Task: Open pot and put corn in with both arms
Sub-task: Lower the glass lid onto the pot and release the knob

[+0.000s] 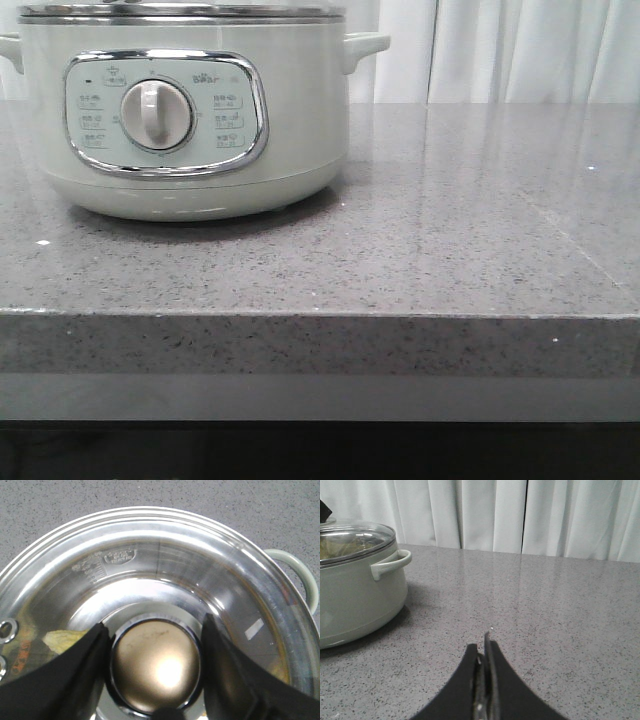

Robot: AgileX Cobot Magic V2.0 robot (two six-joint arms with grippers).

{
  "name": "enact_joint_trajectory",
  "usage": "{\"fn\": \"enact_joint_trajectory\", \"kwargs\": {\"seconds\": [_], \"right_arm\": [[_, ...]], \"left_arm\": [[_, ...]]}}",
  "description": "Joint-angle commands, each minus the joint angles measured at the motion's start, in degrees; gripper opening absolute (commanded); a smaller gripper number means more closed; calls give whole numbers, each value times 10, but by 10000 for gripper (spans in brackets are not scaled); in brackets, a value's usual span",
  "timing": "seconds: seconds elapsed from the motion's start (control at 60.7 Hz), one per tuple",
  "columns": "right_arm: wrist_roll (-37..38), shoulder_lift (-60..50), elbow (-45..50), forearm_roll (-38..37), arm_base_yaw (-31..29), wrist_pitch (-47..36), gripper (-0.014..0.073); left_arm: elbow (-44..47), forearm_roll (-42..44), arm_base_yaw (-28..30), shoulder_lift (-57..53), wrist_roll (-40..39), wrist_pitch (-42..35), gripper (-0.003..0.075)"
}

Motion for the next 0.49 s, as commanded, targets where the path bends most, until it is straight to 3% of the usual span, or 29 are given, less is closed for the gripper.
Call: {"fn": "enact_joint_trajectory", "kwargs": {"seconds": [0.0,0.099,0.181,0.379,0.478], "right_arm": [[-6,4,-17,-4,-3,-41,-67],[-6,4,-17,-4,-3,-41,-67],[-6,4,-17,-4,-3,-41,-67],[-6,4,-17,-4,-3,-41,-67],[-6,4,-17,-4,-3,-42,-67]], "left_arm": [[-16,-12,-4,-33,-7,-31,338],[-20,-11,-4,-34,-7,-33,437],[-31,-2,-4,-37,-7,-32,464],[-49,3,-4,-67,-7,-33,462],[-49,3,-4,-88,-7,-7,375]]}}
